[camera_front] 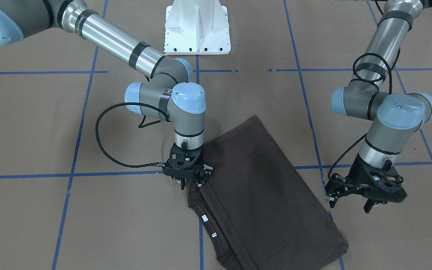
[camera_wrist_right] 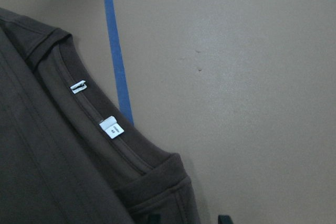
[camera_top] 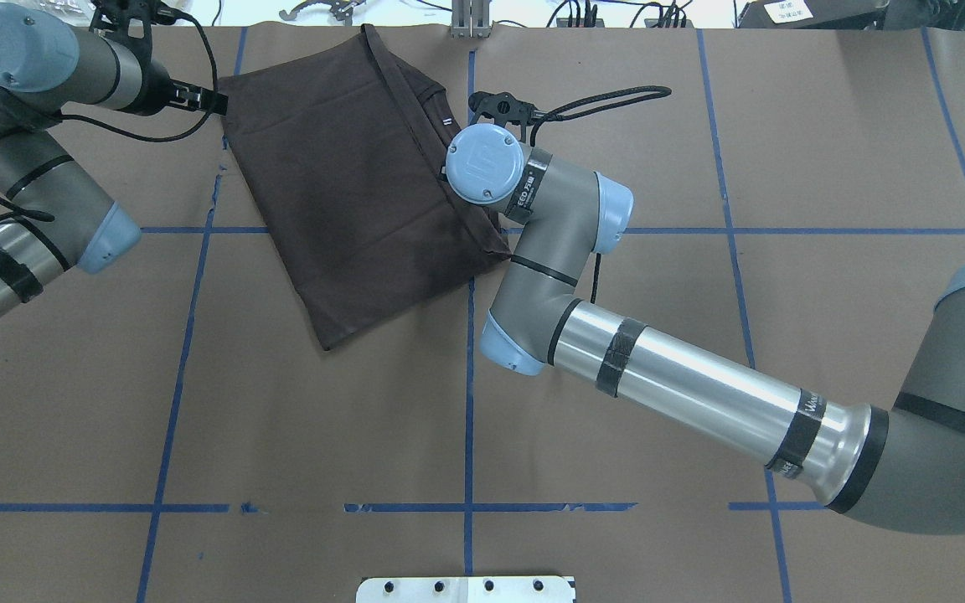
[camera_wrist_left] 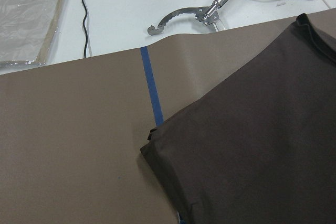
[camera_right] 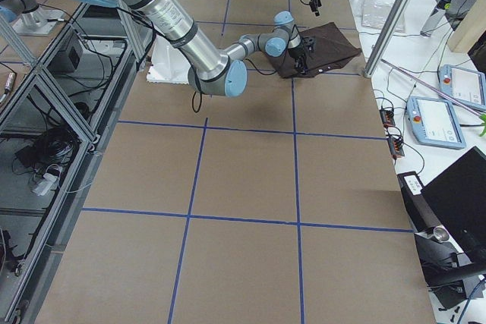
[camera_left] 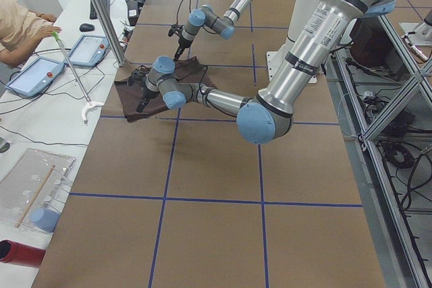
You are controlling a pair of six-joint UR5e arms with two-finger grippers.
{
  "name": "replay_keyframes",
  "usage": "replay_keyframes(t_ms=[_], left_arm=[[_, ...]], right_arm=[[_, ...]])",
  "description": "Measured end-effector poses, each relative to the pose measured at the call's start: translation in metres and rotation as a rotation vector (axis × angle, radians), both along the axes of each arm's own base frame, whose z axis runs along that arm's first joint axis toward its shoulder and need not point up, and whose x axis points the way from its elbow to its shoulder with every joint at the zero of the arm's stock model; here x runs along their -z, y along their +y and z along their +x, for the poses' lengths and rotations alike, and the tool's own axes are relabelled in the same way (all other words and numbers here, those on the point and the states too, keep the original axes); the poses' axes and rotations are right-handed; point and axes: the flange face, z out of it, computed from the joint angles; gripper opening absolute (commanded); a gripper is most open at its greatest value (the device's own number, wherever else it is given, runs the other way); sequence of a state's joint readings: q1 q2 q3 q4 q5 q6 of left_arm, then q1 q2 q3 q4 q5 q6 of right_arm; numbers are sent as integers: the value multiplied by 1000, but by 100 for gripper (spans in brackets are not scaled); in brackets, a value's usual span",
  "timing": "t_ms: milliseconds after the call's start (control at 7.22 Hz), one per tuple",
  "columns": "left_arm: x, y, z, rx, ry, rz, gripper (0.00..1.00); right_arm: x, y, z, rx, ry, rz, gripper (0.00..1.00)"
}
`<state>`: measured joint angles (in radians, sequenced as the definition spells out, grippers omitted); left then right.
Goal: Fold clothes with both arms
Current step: 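Reach the right gripper to the shirt's collar edge near the left gripper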
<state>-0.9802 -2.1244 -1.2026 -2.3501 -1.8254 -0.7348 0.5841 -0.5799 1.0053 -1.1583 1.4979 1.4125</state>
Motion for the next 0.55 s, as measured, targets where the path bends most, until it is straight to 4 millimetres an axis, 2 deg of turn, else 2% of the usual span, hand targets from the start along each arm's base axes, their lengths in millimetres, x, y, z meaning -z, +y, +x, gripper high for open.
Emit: replay_keyframes(t_ms=[554], left_arm=[[-1,0,0,0,-1,-1,100]], right_arm=[[-7,4,-7,0,19,1,47]])
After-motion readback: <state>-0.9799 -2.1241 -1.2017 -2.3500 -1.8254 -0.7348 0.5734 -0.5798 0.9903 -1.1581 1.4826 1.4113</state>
